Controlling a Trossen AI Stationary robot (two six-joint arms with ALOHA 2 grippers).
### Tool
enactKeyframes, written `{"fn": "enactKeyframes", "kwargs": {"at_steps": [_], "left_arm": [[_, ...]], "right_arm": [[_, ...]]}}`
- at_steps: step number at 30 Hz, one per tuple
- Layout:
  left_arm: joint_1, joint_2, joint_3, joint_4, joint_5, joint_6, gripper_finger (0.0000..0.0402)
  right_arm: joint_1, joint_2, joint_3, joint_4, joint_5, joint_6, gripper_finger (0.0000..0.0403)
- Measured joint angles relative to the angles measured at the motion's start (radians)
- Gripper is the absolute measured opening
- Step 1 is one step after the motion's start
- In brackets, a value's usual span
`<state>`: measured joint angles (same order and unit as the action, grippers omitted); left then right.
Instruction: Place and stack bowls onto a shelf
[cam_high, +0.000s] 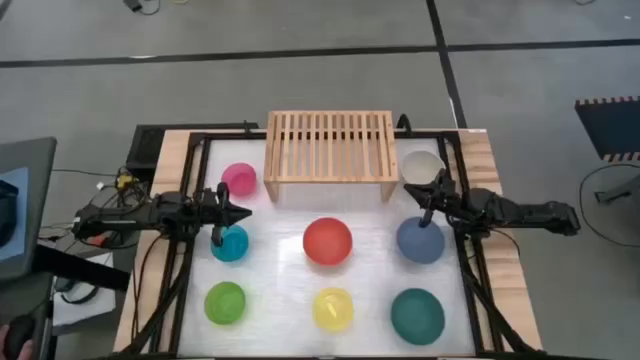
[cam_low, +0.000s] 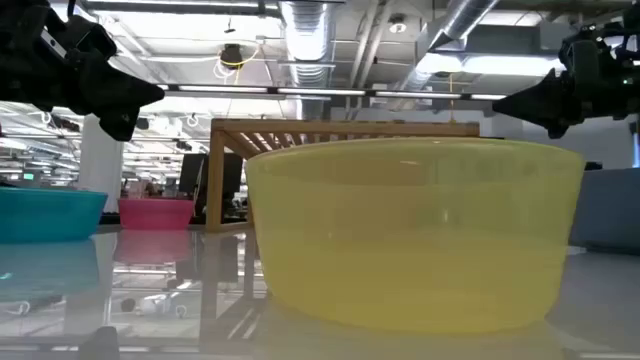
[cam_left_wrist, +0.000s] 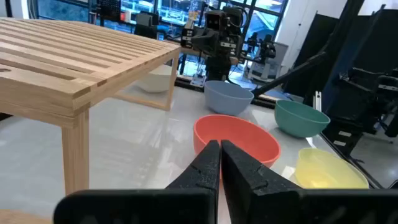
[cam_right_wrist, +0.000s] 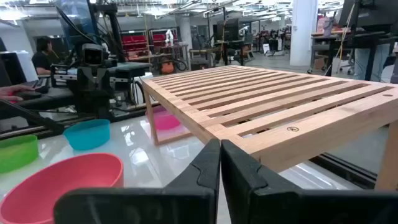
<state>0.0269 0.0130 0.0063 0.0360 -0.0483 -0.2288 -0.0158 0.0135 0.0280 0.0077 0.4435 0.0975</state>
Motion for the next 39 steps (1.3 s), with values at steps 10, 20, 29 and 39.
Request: {"fn": "enactKeyframes", "kwargs": {"at_steps": [10,20,29,39], "left_arm": [[0.000,0.000,0.000,0.000,0.000,0.000,0.0000],[0.000,0.000,0.000,0.000,0.000,0.000,0.0000],[0.000,0.000,0.000,0.000,0.000,0.000,0.0000],[0.000,0.000,0.000,0.000,0.000,0.000,0.0000]], "right_arm": [[0.000,0.000,0.000,0.000,0.000,0.000,0.0043],[0.000,0.000,0.000,0.000,0.000,0.000,0.0043],[0.000,0.000,0.000,0.000,0.000,0.000,0.0043],[-0.034,0.000,0.000,0.013,0.099,-0.072,0.0043]]}}
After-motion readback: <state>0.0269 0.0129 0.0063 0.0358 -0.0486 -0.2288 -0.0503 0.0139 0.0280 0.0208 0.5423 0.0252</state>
